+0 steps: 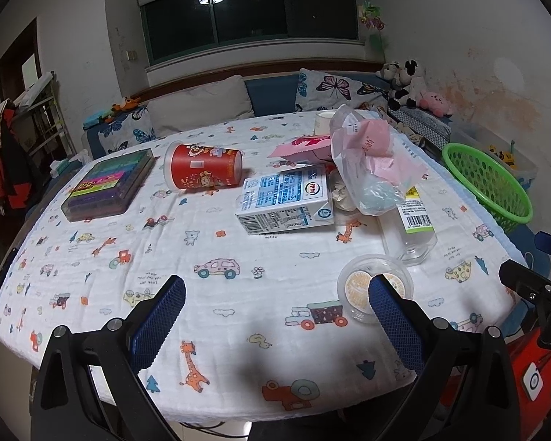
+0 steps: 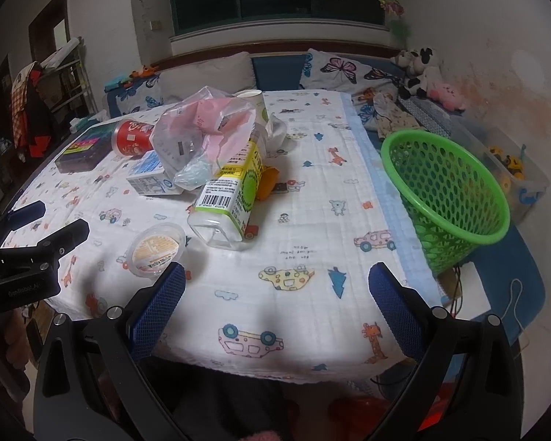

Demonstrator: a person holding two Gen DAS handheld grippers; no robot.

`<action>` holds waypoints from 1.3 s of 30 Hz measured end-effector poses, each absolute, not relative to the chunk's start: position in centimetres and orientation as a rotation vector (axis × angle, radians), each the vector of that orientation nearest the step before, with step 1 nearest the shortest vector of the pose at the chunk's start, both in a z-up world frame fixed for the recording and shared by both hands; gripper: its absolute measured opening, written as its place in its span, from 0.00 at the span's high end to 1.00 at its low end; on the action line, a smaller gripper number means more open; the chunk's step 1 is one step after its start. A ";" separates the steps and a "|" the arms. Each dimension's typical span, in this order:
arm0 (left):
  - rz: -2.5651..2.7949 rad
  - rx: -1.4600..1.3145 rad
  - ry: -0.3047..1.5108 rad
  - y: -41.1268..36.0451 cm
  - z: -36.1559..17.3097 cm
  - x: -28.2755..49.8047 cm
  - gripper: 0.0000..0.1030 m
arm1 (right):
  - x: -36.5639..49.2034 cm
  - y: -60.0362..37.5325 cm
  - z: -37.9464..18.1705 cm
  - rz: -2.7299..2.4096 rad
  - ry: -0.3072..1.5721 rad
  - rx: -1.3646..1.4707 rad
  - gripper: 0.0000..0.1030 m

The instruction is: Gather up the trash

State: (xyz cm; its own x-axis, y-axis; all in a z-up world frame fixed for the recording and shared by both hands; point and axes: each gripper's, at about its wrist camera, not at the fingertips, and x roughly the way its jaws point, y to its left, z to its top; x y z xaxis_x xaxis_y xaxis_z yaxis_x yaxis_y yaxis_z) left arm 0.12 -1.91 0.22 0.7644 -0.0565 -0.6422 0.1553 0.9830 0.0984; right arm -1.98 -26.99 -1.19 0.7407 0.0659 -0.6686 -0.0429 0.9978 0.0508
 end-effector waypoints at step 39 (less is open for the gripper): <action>-0.120 0.152 0.718 -2.5 -0.4 1.8 0.06 | -0.1 -27.3 -1.5 0.076 0.761 0.035 0.04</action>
State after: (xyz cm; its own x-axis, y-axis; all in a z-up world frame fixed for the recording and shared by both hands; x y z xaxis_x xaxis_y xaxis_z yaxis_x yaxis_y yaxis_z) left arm 1.79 -2.53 -0.42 0.7471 -0.0571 -0.6623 0.1616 0.9820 0.0975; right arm -0.13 -27.34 -1.45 0.7218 0.0810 -0.6873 -0.0558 0.9967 0.0588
